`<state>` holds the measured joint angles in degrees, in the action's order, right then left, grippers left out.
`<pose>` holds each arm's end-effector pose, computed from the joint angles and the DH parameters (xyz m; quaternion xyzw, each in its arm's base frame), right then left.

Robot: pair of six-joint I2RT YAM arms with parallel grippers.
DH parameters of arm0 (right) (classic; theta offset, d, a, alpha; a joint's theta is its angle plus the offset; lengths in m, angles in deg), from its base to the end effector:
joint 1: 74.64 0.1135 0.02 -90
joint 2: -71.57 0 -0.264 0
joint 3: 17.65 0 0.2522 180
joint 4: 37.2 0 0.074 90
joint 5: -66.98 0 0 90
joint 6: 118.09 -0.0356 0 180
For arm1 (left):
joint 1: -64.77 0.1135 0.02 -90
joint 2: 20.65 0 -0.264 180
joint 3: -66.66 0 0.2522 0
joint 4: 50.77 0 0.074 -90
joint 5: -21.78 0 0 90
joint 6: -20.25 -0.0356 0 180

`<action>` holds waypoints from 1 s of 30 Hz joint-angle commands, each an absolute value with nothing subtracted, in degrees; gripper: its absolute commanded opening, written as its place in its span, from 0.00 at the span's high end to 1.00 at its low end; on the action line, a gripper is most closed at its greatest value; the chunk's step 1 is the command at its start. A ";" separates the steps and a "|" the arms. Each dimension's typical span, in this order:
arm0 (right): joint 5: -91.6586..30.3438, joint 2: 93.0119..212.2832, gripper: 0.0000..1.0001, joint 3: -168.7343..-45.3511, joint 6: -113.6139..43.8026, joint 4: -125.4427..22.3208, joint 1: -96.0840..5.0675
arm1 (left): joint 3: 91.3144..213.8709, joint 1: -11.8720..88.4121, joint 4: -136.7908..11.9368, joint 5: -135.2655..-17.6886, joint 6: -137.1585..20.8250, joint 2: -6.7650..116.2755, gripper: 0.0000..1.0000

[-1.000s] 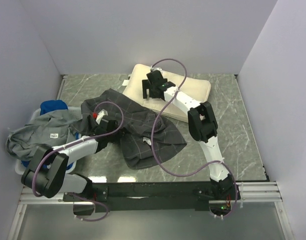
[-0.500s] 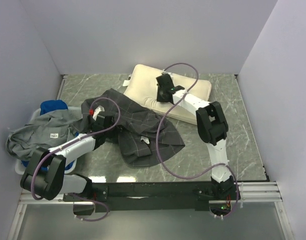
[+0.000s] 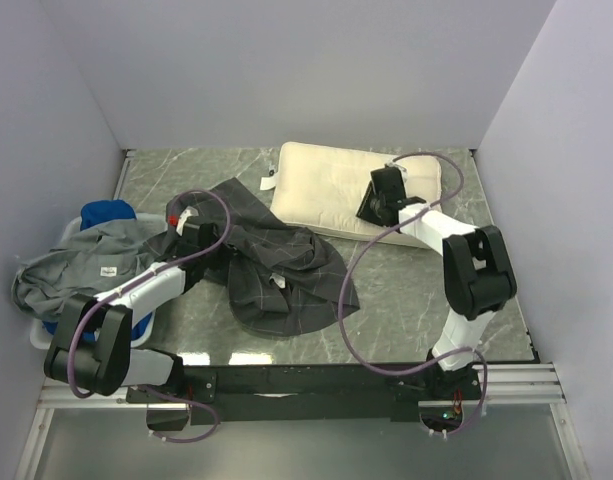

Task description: Put the pillow into the pillowcase

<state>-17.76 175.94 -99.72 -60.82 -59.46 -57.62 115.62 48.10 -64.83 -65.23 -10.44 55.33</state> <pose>0.3804 0.1130 0.1967 0.1435 0.9104 0.1239 0.3678 0.2528 -0.0737 0.1831 -0.3409 0.8437 -0.2361 0.3408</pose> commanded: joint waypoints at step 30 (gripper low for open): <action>-19.15 157.52 0.08 -70.97 -98.83 -38.94 -73.75 | 119.01 48.51 -63.04 -68.39 -8.66 51.68 0.99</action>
